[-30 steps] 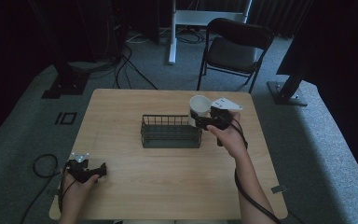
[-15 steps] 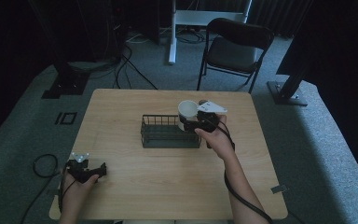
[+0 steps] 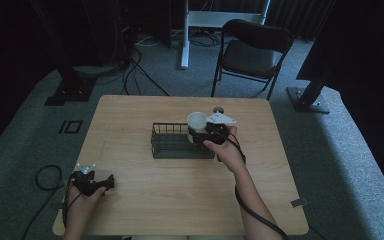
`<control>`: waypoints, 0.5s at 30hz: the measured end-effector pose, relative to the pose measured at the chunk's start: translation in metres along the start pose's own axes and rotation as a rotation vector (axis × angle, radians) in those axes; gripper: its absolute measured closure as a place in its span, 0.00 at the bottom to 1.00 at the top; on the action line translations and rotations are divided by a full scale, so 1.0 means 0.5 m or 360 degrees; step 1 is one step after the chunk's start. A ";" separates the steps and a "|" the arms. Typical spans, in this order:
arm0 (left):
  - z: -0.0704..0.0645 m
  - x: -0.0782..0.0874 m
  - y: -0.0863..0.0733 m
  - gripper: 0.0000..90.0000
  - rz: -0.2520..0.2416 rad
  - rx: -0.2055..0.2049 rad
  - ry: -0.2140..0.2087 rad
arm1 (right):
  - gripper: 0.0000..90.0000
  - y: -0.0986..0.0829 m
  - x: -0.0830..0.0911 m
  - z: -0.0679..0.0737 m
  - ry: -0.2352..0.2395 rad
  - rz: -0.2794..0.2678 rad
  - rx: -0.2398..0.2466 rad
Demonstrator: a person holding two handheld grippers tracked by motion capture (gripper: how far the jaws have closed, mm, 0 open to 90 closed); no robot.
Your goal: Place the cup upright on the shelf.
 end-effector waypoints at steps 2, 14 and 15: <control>0.000 0.000 0.000 0.01 0.0000 0.0001 0.0000 | 0.23 -0.003 -0.004 0.001 -0.0004 0.0005 0.0009; 0.000 0.000 0.000 0.01 0.0000 0.0000 0.0000 | 0.23 -0.020 -0.020 0.012 -0.0004 0.0029 0.0034; 0.000 0.000 0.000 0.01 0.0000 0.0000 0.0000 | 0.23 -0.023 -0.023 0.014 -0.0001 0.0033 0.0040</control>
Point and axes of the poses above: each handheld gripper's, and its own axes: x roughly backward along the jaws, y roughly out of its top, z roughly to its left, the point moved 5 cm from there along -x, roughly forward along the jaws, and after that the axes turned 2 degrees about x, right-handed, at the moved point
